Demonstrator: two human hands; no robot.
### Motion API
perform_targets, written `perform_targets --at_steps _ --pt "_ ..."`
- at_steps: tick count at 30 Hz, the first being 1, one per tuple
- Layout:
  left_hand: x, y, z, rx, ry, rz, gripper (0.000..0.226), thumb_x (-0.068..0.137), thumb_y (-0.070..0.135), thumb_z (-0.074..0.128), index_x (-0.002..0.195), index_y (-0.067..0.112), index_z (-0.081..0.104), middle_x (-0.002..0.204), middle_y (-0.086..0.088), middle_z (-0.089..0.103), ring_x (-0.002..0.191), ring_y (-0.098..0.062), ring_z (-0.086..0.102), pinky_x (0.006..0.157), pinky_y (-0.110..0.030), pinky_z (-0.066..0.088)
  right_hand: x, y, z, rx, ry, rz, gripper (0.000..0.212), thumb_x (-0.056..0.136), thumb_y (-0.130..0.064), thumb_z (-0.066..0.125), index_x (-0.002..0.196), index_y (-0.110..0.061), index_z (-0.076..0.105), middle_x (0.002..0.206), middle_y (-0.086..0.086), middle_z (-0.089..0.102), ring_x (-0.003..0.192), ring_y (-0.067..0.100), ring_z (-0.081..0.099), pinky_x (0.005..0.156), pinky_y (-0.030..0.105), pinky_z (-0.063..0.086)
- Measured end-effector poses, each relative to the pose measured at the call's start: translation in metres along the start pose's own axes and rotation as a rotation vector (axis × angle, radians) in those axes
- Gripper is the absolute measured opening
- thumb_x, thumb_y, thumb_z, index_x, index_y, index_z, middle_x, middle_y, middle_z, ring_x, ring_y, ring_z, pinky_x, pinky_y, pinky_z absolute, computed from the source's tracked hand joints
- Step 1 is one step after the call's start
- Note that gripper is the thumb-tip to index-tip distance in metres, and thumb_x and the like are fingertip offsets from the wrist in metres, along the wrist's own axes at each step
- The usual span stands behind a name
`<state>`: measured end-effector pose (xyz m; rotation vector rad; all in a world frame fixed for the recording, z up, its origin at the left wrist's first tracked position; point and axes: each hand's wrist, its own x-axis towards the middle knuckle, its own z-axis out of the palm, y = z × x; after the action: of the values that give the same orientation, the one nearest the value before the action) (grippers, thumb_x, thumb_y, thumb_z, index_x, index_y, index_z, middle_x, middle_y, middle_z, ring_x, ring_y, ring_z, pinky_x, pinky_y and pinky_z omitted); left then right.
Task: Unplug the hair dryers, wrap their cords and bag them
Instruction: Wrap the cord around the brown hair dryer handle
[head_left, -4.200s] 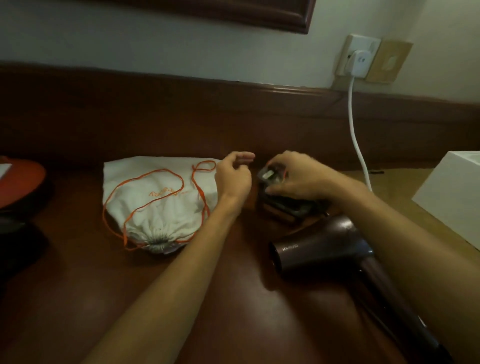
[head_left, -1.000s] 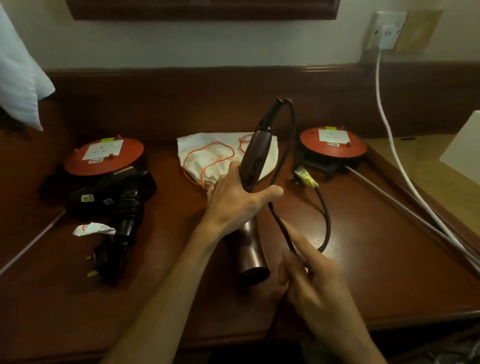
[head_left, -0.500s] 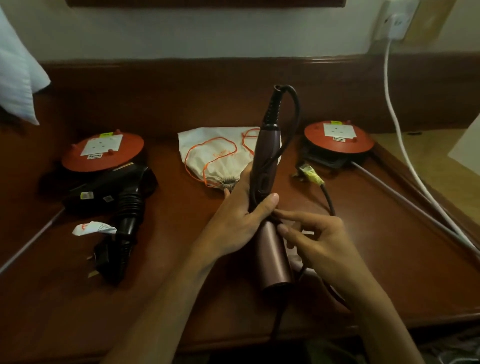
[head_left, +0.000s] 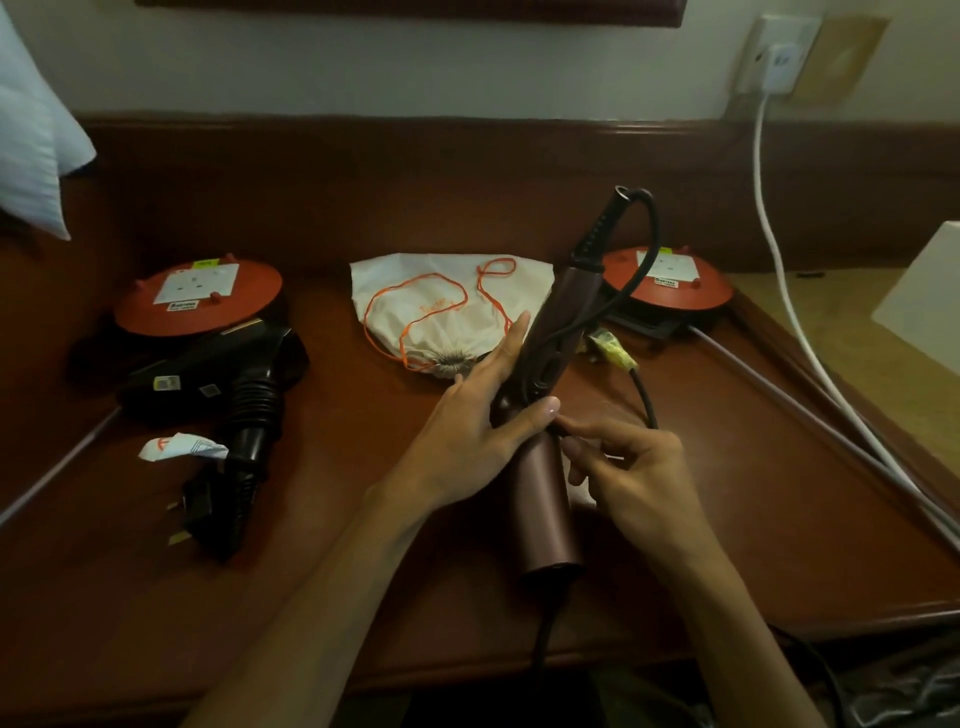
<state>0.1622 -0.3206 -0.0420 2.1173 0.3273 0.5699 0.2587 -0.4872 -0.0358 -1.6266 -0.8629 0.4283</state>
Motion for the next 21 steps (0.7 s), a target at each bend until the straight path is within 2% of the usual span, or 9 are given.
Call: perform_targets --at_steps 2,4,6,9,11,13,16,18,21 --pt "0.000 0.001 -0.002 0.023 0.015 -0.001 0.067 0.098 0.040 0.067 0.157 0.024 0.040 0.146 0.006 0.059 0.138 -0.008 0.050 0.115 -0.036 0.042 0.002 -0.002 0.002 0.006 0.007 -0.003 0.020 0.095 -0.001 0.063 0.107 -0.010 0.076 0.073 0.024 0.063 0.051 -0.001 0.054 0.046 0.011 0.043" --pt "0.002 0.004 -0.002 0.037 0.035 0.000 0.058 0.097 0.039 0.068 0.148 0.017 0.052 0.138 0.004 0.065 0.132 -0.010 0.056 0.110 -0.027 0.046 0.004 -0.005 0.001 0.011 0.012 0.000 0.017 0.095 0.001 0.063 0.103 -0.008 0.075 0.073 0.027 0.062 0.046 -0.001 0.052 0.044 0.011 0.041" --pt "0.004 0.006 -0.001 0.028 0.036 -0.016 0.055 0.096 0.041 0.069 0.144 0.018 0.056 0.133 0.005 0.067 0.129 -0.010 0.058 0.109 -0.031 0.046 0.006 -0.007 0.000 0.009 -0.002 0.015 0.015 0.095 -0.001 0.064 0.104 -0.007 0.074 0.072 0.026 0.062 0.044 0.000 0.052 0.042 0.012 0.041" --pt "0.009 0.005 0.000 0.180 0.061 0.011 0.062 0.090 0.057 0.065 0.147 0.033 0.054 0.121 0.018 0.060 0.125 -0.003 0.052 0.114 -0.045 0.037 0.005 -0.004 -0.007 0.008 -0.056 0.111 0.012 0.093 -0.011 0.069 0.104 -0.009 0.071 0.065 0.015 0.064 0.044 0.008 0.053 0.042 0.020 0.043" --pt "0.012 0.005 -0.003 0.297 0.055 0.009 0.067 0.086 0.062 0.060 0.149 0.043 0.048 0.119 0.019 0.056 0.123 0.002 0.043 0.117 -0.045 0.024 0.000 -0.001 -0.019 0.046 -0.137 0.244 0.017 0.092 -0.018 0.070 0.105 -0.008 0.066 0.064 0.012 0.064 0.046 0.021 0.050 0.044 0.029 0.047" --pt "0.014 0.001 -0.010 0.297 0.020 -0.003 0.075 0.083 0.065 0.060 0.152 0.045 0.040 0.120 0.017 0.058 0.127 -0.001 0.043 0.119 -0.044 0.017 -0.010 0.003 -0.038 0.149 -0.256 0.351 0.023 0.093 -0.016 0.069 0.109 -0.002 0.064 0.069 0.016 0.062 0.049 0.025 0.046 0.048 0.033 0.051" --pt "0.012 -0.011 -0.022 0.215 -0.004 -0.005 0.087 0.077 0.072 0.064 0.155 0.043 0.036 0.116 0.017 0.063 0.130 -0.010 0.050 0.120 -0.051 0.024 -0.026 0.003 -0.074 0.170 -0.487 0.402 0.025 0.092 -0.016 0.069 0.108 0.003 0.068 0.074 0.015 0.059 0.049 0.022 0.043 0.049 0.033 0.050" --pt "0.007 -0.013 -0.027 0.177 -0.035 -0.016 0.092 0.075 0.073 0.066 0.155 0.040 0.037 0.121 0.021 0.063 0.134 -0.011 0.049 0.120 -0.053 0.026 -0.026 -0.001 -0.091 -0.012 -0.558 0.387 0.022 0.091 -0.022 0.069 0.099 -0.002 0.075 0.072 0.011 0.061 0.050 0.021 0.044 0.046 0.029 0.045" --pt "0.001 -0.011 -0.029 0.156 -0.099 -0.012 0.091 0.075 0.070 0.071 0.154 0.044 0.035 0.127 0.027 0.059 0.137 -0.007 0.047 0.122 -0.052 0.026 -0.004 0.002 -0.097 -0.501 -0.462 0.223 0.015 0.091 -0.029 0.070 0.086 -0.018 0.080 0.074 -0.001 0.072 0.062 0.016 0.064 0.056 0.027 0.051"
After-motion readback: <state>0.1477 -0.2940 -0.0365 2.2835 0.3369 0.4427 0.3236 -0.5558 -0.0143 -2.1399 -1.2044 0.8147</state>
